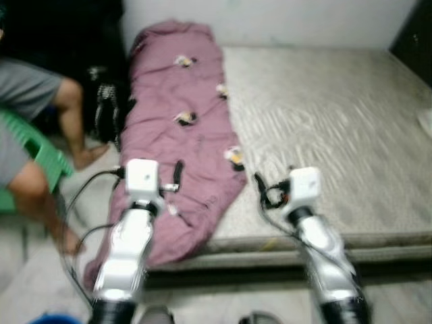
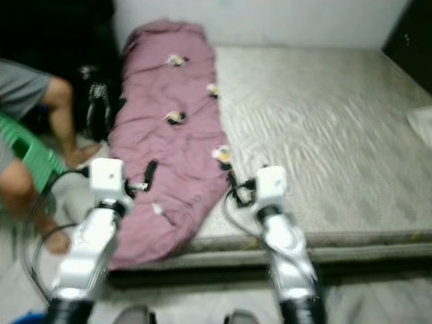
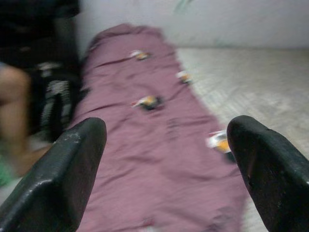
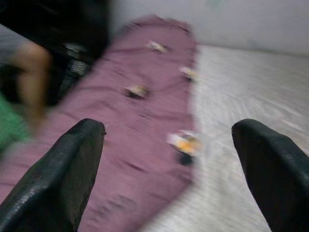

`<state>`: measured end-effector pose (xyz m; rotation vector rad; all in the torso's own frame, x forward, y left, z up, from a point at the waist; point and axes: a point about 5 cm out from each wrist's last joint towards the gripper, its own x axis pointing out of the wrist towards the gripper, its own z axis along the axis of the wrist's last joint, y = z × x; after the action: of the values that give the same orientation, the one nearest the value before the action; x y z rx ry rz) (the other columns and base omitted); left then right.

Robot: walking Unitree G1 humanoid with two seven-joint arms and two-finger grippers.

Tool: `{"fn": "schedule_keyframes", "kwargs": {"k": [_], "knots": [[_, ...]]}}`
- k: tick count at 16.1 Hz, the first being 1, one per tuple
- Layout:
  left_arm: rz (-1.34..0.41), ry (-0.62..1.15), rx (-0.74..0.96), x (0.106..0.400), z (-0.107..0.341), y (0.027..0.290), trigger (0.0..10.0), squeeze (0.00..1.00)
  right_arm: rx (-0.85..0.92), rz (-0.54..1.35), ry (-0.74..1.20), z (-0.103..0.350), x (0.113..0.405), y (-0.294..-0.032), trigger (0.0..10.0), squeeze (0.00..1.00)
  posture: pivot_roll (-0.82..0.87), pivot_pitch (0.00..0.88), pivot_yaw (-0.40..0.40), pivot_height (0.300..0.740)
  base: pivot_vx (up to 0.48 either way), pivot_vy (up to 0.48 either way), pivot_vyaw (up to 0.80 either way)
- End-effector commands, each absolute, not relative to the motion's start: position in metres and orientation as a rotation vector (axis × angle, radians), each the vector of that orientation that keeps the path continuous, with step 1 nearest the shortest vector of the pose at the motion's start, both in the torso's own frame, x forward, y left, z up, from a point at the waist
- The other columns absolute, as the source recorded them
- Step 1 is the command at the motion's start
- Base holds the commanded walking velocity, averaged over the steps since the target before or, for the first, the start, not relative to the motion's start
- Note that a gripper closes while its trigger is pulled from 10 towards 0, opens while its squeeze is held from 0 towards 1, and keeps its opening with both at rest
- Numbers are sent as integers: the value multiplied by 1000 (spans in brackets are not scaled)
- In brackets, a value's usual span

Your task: Clean up the room

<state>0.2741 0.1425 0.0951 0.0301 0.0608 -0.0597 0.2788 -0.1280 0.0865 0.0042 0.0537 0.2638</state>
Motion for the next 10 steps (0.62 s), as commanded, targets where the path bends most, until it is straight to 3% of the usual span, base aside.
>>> {"fn": "schedule_keyframes", "kwargs": {"k": [1,10], "knots": [[-74,26,32,276,101,137,10000,0,-16,248,50,88,280,-137,10000,0,-14,29,-28,740,0,480,0],[-165,-18,-28,270,108,132,10000,0,-14,239,62,85,277,-136,10000,0,-15,43,-26,740,0,0,0]]}}
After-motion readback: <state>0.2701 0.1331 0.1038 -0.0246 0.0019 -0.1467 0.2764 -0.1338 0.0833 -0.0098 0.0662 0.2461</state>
